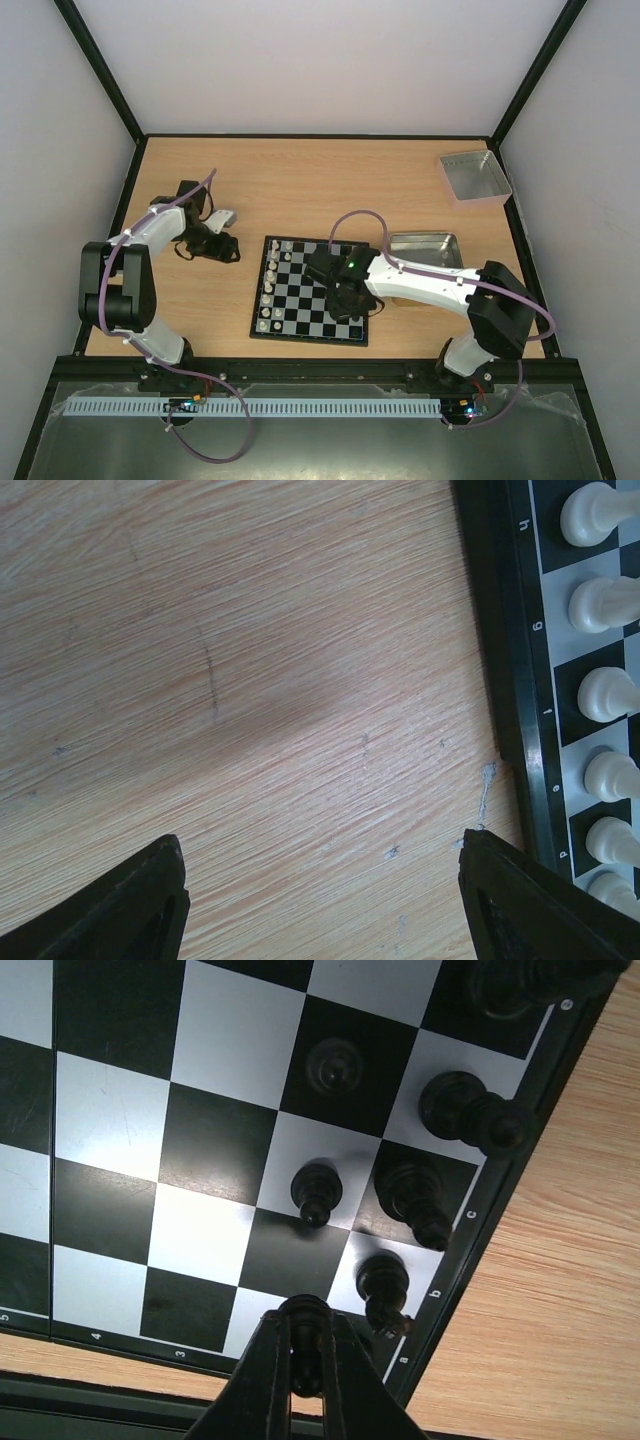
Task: Set up the chess pieces on the board
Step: Place the chess piece on the chessboard.
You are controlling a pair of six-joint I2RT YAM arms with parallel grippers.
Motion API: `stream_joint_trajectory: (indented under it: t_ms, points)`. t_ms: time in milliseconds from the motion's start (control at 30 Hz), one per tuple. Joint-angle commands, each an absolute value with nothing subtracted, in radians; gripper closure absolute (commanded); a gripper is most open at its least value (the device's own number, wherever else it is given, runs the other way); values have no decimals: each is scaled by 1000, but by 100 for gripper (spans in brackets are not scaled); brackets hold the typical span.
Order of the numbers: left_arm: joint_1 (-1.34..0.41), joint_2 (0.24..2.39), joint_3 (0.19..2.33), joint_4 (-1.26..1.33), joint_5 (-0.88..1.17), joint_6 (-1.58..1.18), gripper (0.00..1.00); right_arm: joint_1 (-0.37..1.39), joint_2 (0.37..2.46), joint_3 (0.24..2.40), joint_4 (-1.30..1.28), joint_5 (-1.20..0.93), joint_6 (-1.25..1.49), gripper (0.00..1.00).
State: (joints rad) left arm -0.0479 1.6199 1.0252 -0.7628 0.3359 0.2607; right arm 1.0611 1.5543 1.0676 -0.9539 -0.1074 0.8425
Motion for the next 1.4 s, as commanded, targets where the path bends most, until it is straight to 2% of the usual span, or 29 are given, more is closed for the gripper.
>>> stream_joint_trajectory:
  t_ms: [0, 833, 1367]
  points:
    - [-54, 1615, 1017, -768, 334, 256, 26, 1068, 1581, 1053, -928, -120, 850, 96]
    - [-54, 1611, 1013, -762, 336, 252, 26, 1071, 1657, 1055, -889, -153, 817, 96]
    - [-54, 1608, 1009, -761, 337, 253, 26, 1071, 1667, 1111, -935, -117, 799, 83]
